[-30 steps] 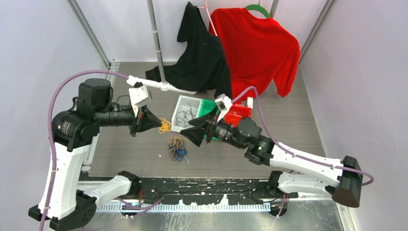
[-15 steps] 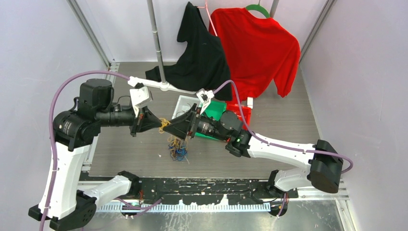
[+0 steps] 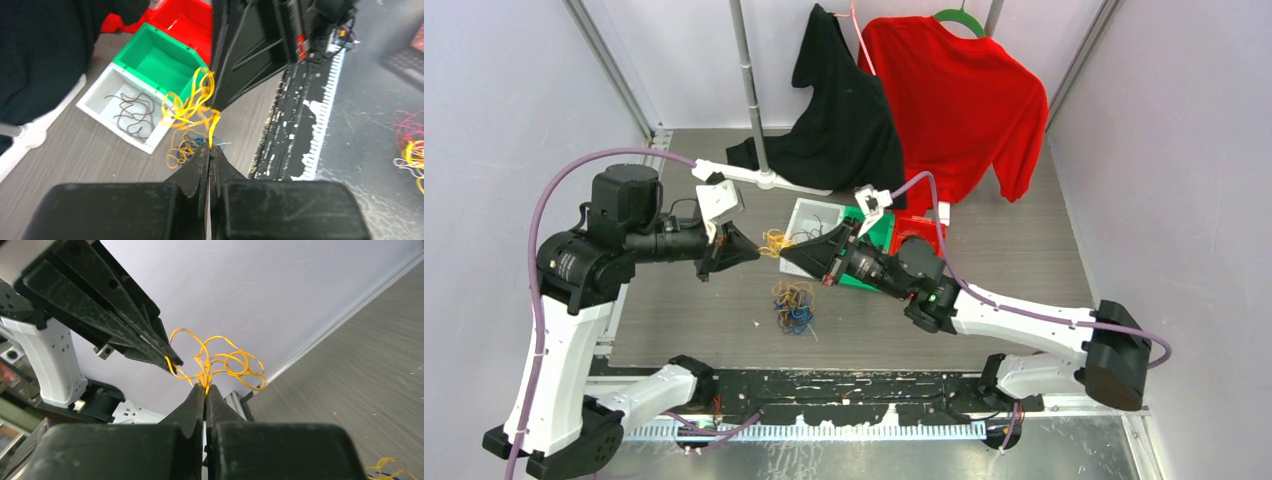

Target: Untangle the cables

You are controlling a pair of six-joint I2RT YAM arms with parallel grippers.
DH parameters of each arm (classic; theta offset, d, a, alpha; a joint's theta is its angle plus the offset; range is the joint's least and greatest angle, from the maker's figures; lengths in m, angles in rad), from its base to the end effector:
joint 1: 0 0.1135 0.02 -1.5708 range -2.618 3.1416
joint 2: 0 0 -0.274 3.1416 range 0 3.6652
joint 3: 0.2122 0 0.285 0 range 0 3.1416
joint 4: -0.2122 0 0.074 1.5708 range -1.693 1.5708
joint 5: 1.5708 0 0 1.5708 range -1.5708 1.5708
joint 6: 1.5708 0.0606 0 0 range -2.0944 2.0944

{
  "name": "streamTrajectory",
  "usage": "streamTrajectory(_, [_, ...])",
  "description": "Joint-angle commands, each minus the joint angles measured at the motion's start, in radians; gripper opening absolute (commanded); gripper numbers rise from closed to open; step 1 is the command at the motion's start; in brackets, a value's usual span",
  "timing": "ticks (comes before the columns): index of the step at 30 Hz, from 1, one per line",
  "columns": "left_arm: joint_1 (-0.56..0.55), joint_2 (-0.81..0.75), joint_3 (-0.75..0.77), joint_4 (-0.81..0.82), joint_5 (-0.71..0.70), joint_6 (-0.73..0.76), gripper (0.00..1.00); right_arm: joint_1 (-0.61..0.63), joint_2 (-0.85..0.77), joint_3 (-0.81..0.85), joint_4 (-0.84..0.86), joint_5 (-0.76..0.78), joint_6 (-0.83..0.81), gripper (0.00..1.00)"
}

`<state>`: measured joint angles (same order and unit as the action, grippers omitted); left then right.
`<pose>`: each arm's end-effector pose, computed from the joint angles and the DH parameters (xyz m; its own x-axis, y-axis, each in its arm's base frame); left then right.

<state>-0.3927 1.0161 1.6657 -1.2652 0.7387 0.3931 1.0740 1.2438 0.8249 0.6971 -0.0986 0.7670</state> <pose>0.1306 -0.0983 0.4941 -0.1899 0.3852 -0.9031 0.9349 0.3520 -0.0464 0.1568 0.3018 0.3514 -0.5442 0.4452 -0.7111 -0.7532 0.1140 0.6478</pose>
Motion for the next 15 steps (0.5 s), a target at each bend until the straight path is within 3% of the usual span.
streamTrajectory(1, [-0.003, -0.058, -0.041, 0.181, -0.173, -0.030, 0.00, -0.034, -0.095, -0.076, -0.051, 0.188, -0.064, 0.01])
streamTrajectory(10, [-0.003, -0.098, -0.121, 0.334, -0.342, -0.049, 0.01, -0.080, -0.187, -0.144, -0.141, 0.263, -0.079, 0.01])
streamTrajectory(12, [-0.003, -0.094, -0.127, 0.303, -0.321, -0.039, 0.24, -0.095, -0.214, -0.146, -0.199, 0.262, -0.079, 0.01])
streamTrajectory(15, [-0.003, -0.077, -0.137, 0.230, -0.257, -0.040, 0.54, -0.115, -0.263, -0.107, -0.458, 0.354, -0.094, 0.01])
